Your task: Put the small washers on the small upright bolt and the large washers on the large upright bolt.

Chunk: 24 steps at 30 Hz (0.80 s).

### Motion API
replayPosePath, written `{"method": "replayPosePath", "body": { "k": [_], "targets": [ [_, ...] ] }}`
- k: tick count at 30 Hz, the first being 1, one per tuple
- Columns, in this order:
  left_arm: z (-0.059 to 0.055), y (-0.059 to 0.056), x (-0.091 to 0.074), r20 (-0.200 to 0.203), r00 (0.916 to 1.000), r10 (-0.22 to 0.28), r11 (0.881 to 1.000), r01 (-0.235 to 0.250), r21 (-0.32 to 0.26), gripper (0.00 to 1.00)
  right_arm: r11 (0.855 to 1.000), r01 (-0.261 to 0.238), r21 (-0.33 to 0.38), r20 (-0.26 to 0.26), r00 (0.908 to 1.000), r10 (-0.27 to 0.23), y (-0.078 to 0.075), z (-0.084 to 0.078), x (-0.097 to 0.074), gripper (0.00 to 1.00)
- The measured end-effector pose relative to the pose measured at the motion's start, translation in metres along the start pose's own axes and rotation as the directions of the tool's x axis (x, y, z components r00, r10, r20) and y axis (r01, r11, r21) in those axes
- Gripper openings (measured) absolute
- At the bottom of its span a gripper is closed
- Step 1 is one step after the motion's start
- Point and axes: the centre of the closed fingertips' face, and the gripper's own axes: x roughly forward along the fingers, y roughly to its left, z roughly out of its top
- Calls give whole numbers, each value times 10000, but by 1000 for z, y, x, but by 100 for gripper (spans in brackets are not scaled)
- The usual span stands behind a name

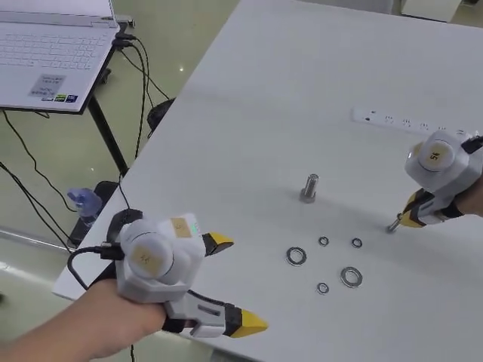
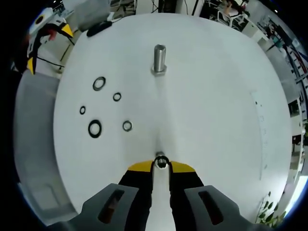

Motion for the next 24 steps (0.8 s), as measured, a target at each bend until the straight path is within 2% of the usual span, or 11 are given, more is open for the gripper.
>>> {"method": "replayPosePath", "body": {
  "k": [24],
  "targets": [
    [-6, -5, 0, -205, 9998, -67, 9998, 63, -163, 75, 9998, -186, 71, -261, 9995, 188, 6, -9, 27, 12]
  ]
}}
